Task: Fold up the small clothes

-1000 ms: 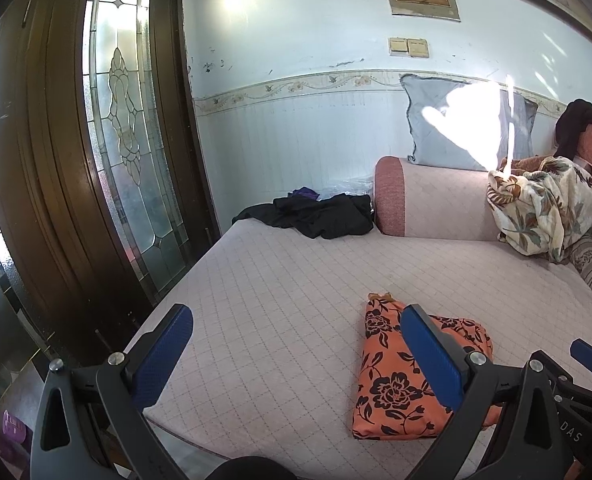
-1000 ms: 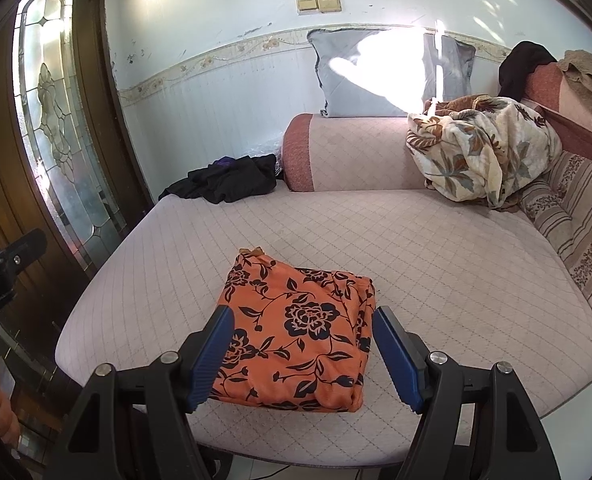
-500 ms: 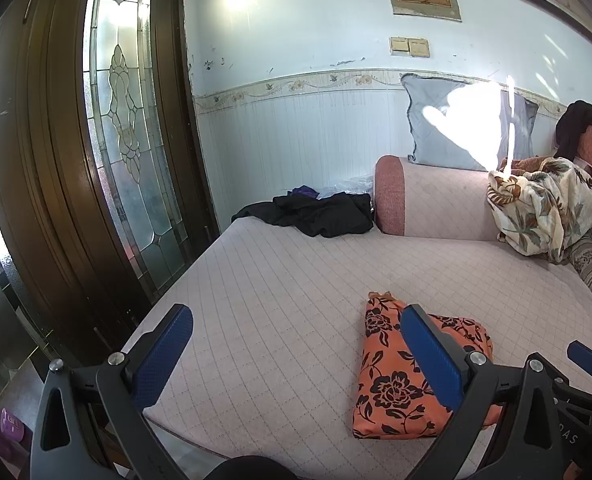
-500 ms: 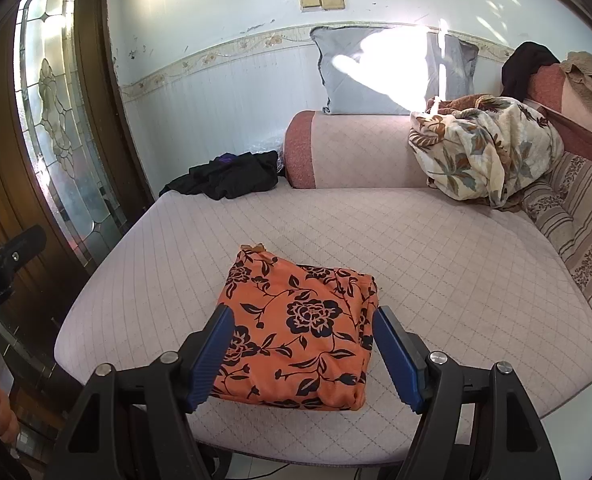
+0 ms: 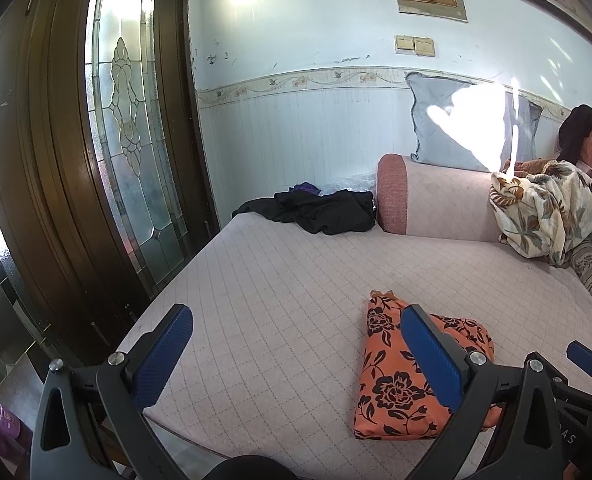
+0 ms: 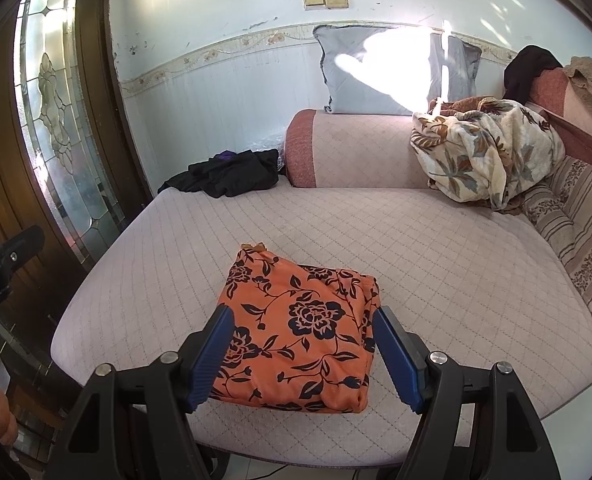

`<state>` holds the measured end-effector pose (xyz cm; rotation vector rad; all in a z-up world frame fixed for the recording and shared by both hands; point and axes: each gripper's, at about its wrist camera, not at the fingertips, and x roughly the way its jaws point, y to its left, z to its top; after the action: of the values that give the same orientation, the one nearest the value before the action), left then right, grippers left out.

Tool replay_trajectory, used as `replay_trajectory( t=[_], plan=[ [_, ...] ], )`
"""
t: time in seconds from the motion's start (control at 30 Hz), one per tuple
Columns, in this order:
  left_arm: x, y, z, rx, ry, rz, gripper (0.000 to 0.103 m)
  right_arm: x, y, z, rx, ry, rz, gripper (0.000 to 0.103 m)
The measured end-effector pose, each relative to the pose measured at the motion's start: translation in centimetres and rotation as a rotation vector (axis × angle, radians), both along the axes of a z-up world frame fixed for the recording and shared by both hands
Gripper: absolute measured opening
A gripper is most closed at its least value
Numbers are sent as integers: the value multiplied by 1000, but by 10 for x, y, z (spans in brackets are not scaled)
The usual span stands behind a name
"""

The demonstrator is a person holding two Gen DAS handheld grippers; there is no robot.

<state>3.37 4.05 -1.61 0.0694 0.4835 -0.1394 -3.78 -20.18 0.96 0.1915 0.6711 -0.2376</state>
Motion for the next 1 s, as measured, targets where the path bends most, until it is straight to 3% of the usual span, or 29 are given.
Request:
replay_trajectory(
  t=[0.33,1.0],
  plan=[
    [8,0,4,-13,-2,-1,103,11,0,14,-42,12,-46,75],
    [23,4,0,-19,21,29,103,31,10,29,-76,-3,-23,75]
  ],
)
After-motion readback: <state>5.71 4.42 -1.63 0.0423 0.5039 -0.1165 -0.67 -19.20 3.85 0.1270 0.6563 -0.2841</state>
